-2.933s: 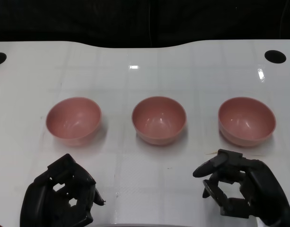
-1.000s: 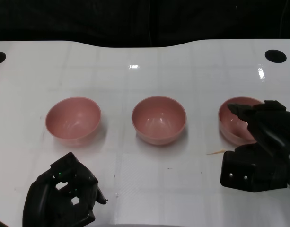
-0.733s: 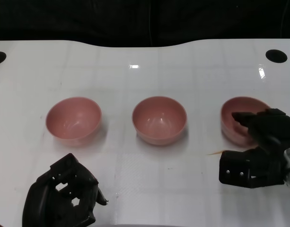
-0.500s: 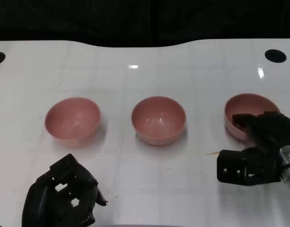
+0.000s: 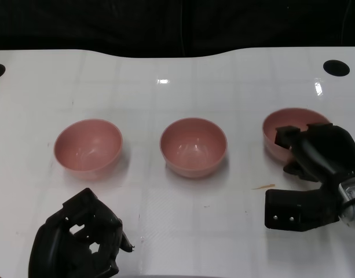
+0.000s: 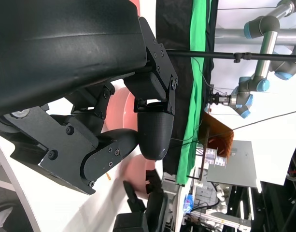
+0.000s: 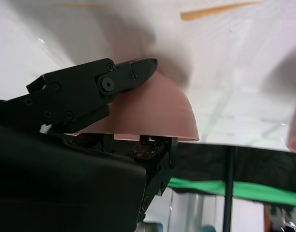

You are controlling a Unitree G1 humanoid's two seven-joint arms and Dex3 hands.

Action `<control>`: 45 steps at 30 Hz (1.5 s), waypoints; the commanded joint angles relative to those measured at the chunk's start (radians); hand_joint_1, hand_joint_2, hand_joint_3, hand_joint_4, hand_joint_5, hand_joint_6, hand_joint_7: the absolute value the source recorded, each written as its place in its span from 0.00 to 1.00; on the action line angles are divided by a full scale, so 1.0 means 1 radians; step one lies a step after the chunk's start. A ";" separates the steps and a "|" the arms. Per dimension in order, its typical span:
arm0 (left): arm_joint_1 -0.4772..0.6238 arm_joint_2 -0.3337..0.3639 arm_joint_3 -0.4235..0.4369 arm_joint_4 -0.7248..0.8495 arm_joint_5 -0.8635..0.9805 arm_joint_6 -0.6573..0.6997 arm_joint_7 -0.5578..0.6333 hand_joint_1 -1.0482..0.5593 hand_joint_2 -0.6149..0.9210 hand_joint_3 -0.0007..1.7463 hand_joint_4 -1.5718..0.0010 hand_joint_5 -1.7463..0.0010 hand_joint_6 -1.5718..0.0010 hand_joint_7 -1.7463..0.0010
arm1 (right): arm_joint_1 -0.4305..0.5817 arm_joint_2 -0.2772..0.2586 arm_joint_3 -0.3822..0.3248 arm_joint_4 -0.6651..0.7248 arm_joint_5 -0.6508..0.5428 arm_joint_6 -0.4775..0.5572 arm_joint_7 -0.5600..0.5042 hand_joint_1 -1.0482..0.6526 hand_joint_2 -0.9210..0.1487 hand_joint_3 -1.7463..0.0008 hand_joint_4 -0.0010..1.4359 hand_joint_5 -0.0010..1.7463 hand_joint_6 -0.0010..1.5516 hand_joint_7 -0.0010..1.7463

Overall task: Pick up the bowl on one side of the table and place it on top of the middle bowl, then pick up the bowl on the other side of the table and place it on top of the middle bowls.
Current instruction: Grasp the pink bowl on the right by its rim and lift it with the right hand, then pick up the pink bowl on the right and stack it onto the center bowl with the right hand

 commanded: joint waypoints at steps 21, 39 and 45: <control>0.003 0.010 0.000 -0.001 0.003 0.003 0.001 0.56 0.76 0.60 0.50 0.05 0.51 0.15 | 0.008 0.001 -0.019 -0.523 0.047 -0.141 0.109 0.51 0.46 0.36 0.64 1.00 0.47 1.00; 0.009 0.002 -0.009 -0.006 0.011 -0.009 0.007 0.56 0.75 0.62 0.49 0.05 0.51 0.15 | -0.040 0.114 0.047 -0.294 -0.001 -0.201 0.090 0.50 0.42 0.41 0.63 1.00 0.46 1.00; 0.015 -0.003 -0.015 -0.013 0.013 -0.009 0.010 0.56 0.76 0.60 0.51 0.04 0.52 0.14 | -0.101 0.181 0.084 -0.087 -0.017 -0.180 0.063 0.51 0.41 0.46 0.60 1.00 0.43 1.00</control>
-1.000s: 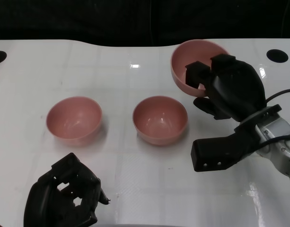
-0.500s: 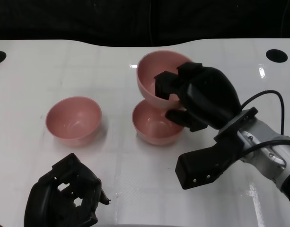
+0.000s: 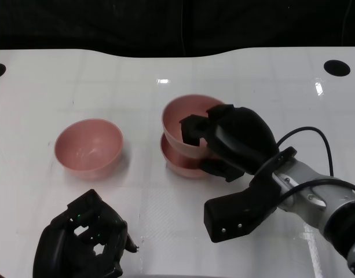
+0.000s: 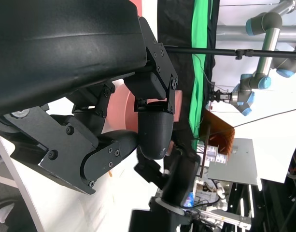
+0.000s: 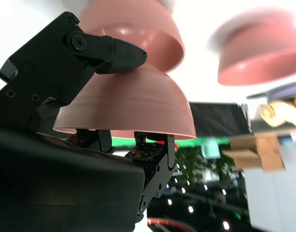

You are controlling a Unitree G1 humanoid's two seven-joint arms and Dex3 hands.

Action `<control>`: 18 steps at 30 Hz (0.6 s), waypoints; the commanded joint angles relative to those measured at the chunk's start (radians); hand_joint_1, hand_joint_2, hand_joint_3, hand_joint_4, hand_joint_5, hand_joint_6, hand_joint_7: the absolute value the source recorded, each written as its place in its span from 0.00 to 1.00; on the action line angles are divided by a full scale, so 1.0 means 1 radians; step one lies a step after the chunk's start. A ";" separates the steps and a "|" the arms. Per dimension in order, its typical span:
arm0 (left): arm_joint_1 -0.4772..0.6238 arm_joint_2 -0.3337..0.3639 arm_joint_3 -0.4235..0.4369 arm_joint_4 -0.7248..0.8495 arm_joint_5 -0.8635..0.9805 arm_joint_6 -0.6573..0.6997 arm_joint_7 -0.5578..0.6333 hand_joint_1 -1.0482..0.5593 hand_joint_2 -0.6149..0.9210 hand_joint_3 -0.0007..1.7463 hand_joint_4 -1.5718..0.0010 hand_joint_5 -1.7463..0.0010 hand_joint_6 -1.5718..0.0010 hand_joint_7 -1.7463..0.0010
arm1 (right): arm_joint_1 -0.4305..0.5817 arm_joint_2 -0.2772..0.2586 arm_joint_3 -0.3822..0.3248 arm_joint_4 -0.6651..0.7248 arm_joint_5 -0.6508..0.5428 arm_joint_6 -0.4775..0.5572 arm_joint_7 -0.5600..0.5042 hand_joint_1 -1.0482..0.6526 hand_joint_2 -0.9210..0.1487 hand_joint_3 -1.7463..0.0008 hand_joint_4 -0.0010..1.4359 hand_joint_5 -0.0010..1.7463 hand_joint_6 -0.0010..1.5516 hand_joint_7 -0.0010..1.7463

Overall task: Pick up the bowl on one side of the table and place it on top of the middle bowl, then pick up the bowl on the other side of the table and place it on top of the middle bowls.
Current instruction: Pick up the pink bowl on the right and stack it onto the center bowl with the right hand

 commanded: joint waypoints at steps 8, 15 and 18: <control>0.009 -0.002 0.000 -0.017 0.008 -0.008 0.016 0.57 0.77 0.59 0.50 0.05 0.52 0.15 | -0.083 0.057 0.045 0.144 -0.005 0.085 0.141 0.29 0.01 0.81 0.37 0.14 0.39 0.02; 0.004 -0.001 0.000 -0.010 0.007 -0.017 0.013 0.57 0.76 0.60 0.49 0.06 0.51 0.17 | -0.064 0.055 0.038 0.107 0.012 0.095 0.176 0.20 0.00 0.76 0.23 0.03 0.24 0.00; 0.003 -0.003 -0.002 -0.010 0.009 -0.017 0.015 0.57 0.77 0.60 0.48 0.06 0.50 0.17 | -0.032 0.041 -0.002 0.055 0.078 0.055 0.228 0.19 0.00 0.72 0.15 0.00 0.16 0.00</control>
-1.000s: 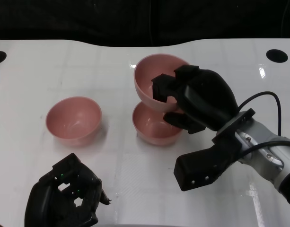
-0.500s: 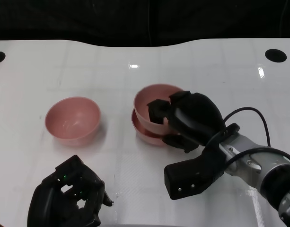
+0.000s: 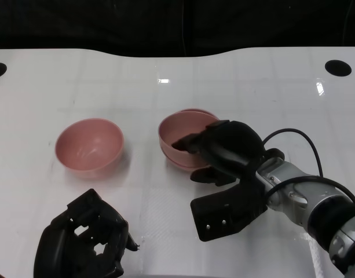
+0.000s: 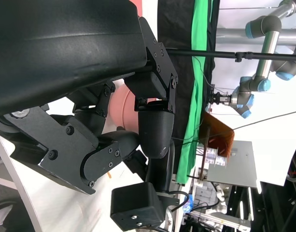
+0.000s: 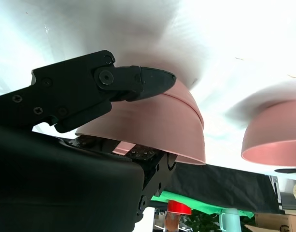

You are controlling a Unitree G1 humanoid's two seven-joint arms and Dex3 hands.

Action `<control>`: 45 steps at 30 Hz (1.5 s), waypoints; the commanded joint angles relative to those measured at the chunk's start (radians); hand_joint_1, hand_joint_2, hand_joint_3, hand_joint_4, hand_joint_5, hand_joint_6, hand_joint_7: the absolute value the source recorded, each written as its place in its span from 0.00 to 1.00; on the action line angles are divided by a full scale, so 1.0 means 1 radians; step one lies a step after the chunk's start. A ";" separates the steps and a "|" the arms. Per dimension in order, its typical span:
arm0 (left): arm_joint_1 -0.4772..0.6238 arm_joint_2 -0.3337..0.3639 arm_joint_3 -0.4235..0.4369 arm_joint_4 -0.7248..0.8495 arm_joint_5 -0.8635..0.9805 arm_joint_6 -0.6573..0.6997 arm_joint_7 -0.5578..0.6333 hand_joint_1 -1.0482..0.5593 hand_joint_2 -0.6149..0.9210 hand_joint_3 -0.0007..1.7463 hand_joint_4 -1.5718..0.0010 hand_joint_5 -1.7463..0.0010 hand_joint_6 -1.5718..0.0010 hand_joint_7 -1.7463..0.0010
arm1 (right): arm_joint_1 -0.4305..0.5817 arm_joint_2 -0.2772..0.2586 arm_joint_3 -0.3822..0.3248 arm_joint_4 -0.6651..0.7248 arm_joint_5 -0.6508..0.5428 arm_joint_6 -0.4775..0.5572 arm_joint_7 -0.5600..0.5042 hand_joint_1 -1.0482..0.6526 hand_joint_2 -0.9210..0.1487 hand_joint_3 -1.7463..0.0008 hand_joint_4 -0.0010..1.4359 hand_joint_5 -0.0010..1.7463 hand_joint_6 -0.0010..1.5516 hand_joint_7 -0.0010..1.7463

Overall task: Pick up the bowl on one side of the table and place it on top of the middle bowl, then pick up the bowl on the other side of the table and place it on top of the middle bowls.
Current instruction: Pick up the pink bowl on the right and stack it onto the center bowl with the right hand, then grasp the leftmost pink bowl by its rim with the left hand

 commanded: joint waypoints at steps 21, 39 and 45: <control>-0.034 0.009 0.025 0.036 0.000 -0.020 -0.003 0.57 0.76 0.60 0.47 0.07 0.49 0.18 | 0.369 -0.211 -0.206 -0.631 0.190 -0.097 0.108 0.23 0.00 0.74 0.14 0.02 0.11 0.01; -0.048 0.024 0.036 0.002 0.026 -0.025 0.015 0.56 0.75 0.62 0.48 0.07 0.50 0.19 | 0.724 -0.236 -0.376 -0.792 0.515 -0.388 0.201 0.41 0.00 0.87 0.27 0.54 0.42 0.15; -0.041 0.039 0.043 -0.040 0.100 -0.040 0.053 0.57 0.78 0.60 0.51 0.10 0.50 0.26 | 0.836 -0.216 -0.405 -0.855 0.649 -0.370 0.291 0.45 0.00 0.88 0.38 0.56 0.49 0.19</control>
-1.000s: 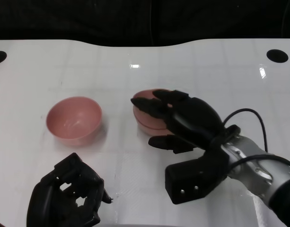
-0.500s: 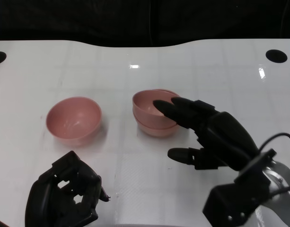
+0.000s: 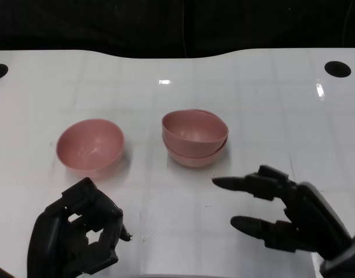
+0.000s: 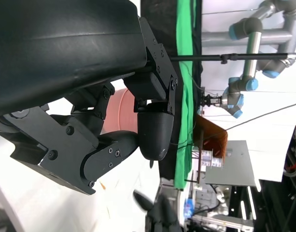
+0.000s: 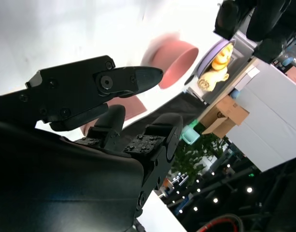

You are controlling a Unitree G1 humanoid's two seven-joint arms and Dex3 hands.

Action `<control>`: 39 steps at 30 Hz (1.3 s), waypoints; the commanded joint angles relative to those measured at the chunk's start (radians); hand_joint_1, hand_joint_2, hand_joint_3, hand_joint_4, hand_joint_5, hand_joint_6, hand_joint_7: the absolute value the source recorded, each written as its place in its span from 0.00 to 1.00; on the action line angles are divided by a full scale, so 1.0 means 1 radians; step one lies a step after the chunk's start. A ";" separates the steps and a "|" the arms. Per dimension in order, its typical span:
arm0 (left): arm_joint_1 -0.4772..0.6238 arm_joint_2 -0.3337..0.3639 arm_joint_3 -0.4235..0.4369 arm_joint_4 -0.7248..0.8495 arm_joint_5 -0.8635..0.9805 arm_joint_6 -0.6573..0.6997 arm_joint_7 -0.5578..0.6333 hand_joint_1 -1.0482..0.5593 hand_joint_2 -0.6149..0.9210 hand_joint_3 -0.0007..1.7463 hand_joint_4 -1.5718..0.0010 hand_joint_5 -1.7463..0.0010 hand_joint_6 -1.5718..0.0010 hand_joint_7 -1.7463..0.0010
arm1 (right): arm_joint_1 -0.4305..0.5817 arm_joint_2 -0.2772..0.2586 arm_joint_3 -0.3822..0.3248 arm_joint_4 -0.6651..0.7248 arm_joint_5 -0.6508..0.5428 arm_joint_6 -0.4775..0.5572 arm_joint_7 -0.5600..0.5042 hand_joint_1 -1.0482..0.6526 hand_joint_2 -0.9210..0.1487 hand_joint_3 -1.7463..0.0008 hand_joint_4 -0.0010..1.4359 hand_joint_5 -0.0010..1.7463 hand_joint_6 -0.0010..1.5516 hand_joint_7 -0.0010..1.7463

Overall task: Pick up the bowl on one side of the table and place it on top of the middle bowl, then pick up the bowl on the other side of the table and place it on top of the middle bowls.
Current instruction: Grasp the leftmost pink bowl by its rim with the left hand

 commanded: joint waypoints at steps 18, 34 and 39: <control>-0.044 0.196 0.056 -0.202 0.315 0.122 0.153 0.54 0.98 0.14 0.53 0.76 0.55 0.99 | 0.207 0.121 -0.101 -0.213 0.410 0.291 0.275 0.54 0.39 0.26 0.62 0.98 0.51 0.81; -0.158 0.388 -0.030 -0.296 0.940 0.312 0.236 0.31 1.00 0.06 0.69 0.96 0.75 1.00 | 0.203 0.161 -0.144 -0.186 0.398 0.345 0.319 0.50 0.51 0.17 0.62 1.00 0.47 1.00; -0.192 0.408 -0.070 -0.285 1.028 0.367 0.225 0.31 1.00 0.03 0.69 0.97 0.75 1.00 | 0.203 0.166 -0.146 -0.186 0.387 0.348 0.323 0.50 0.51 0.17 0.62 1.00 0.46 1.00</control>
